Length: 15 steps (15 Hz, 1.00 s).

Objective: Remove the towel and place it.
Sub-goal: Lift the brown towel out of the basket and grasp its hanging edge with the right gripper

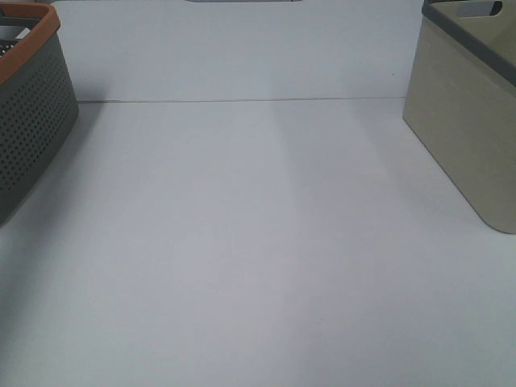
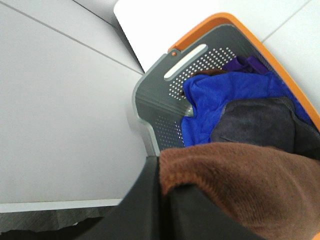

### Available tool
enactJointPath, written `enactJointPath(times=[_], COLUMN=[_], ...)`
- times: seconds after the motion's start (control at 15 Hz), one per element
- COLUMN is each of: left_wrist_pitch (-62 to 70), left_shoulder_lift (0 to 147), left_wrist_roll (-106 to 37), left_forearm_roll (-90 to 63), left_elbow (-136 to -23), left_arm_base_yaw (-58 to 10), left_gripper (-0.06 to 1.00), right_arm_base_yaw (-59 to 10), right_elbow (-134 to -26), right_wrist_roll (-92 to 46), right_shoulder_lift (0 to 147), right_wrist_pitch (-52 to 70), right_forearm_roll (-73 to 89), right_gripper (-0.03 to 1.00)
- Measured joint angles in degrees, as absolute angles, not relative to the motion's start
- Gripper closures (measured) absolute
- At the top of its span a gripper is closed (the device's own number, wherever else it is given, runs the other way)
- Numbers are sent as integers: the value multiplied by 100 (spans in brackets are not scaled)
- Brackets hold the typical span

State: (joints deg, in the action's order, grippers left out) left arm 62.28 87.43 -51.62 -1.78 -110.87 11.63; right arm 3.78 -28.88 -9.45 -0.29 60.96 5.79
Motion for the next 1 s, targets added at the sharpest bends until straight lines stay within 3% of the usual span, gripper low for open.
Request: enactJointPath(times=[0.2,0.6,0.8,1.0], left_wrist_pitch=[6016,5712,5495,6429], left_shoulder_lift=[8606,8497,8640,9408], left_wrist_roll=[-4796,-4016,-3191,-2320], left_forearm_roll=[-241,149,1788,3277], left_elbow=[-11155,-11620,-11780,-12044], left_arm_base_yaw=[1031,-682,-1765,-2647], left_gripper=[94,94,94,94], right_arm_base_yaw=[378,378,378,378], right_elbow=[-2888,-2888,-2888,-2888], right_wrist_roll=[-945,-945,-945,-945], right_shoulder_lift=[-29,-29,-29,-29], right_wrist_pitch=[6096,6096,6096,6096], right_forearm_roll=[579,579,579,584], right_gripper=[37,37,37,37])
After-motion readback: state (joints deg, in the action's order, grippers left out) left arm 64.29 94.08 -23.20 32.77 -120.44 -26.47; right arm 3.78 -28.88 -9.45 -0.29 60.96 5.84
